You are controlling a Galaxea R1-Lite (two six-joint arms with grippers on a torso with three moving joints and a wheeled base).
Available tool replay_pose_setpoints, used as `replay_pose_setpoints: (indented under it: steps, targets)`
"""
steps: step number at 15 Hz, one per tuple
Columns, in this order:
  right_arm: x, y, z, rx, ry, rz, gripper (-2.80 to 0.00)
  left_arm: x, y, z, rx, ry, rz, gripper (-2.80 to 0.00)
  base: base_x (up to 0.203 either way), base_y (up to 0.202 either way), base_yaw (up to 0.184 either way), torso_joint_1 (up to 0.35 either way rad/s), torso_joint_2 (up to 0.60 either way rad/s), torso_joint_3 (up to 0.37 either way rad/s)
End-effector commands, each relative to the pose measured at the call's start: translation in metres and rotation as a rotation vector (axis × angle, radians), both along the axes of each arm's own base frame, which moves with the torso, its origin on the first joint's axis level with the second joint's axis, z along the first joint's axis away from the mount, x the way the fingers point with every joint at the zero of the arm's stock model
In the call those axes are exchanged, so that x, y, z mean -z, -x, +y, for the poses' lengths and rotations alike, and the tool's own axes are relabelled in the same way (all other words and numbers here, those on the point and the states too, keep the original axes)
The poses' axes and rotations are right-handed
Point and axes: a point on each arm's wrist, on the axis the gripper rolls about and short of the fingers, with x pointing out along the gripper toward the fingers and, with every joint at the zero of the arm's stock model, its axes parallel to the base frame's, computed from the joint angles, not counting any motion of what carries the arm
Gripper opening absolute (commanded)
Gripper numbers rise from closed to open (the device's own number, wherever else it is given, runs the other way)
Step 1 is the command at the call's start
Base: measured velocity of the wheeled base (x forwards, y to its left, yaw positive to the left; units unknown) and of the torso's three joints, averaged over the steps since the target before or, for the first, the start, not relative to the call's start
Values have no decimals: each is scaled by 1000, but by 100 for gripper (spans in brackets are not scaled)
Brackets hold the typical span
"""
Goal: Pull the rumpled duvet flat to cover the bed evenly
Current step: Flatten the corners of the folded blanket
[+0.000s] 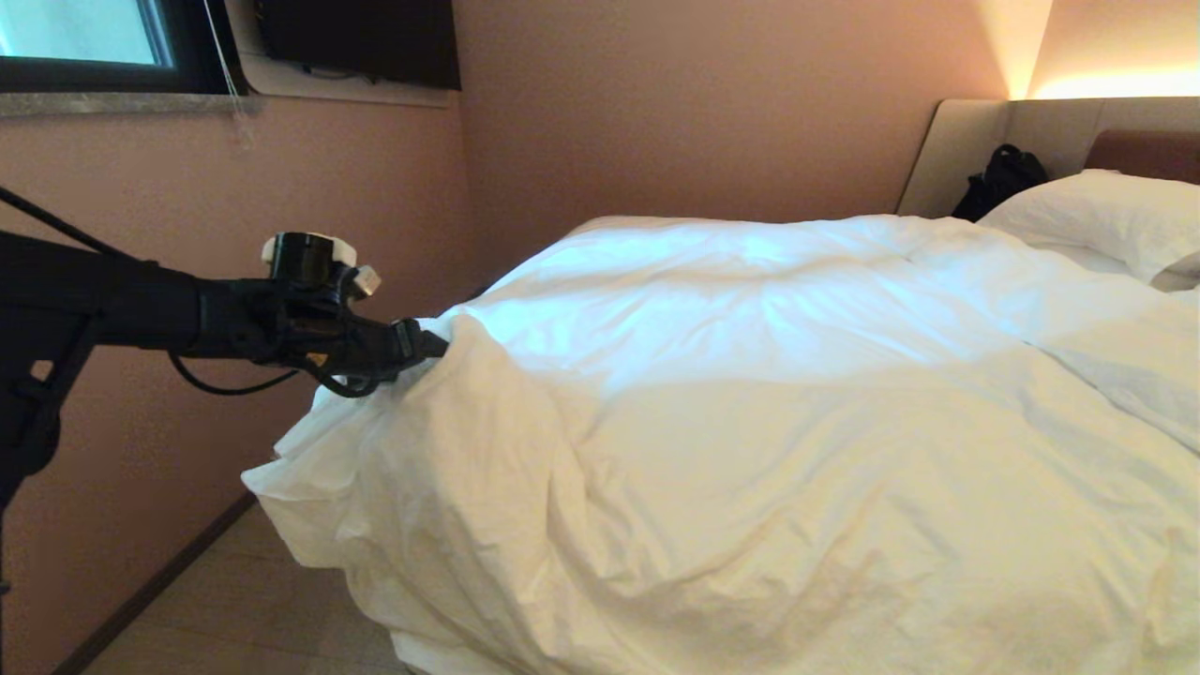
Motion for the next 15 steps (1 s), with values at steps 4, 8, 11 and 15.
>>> replay_pose_setpoints:
  steps: [4, 8, 11, 15]
  targets:
    - [0, 0, 0, -1, 1, 1, -280, -33, 23, 6, -14, 1, -65, 0, 0, 0, 0, 0, 0, 0]
    - [0, 0, 0, -1, 1, 1, -280, -28, 22, 18, -42, 7, -49, 0, 0, 0, 0, 0, 0, 0]
    - [0, 0, 0, -1, 1, 1, -280, -45, 36, 29, -75, 10, -82, 0, 0, 0, 0, 0, 0, 0]
    - [0, 0, 0, 1, 1, 1, -280, -59, 65, 49, -135, 0, -95, 0, 0, 0, 0, 0, 0, 0]
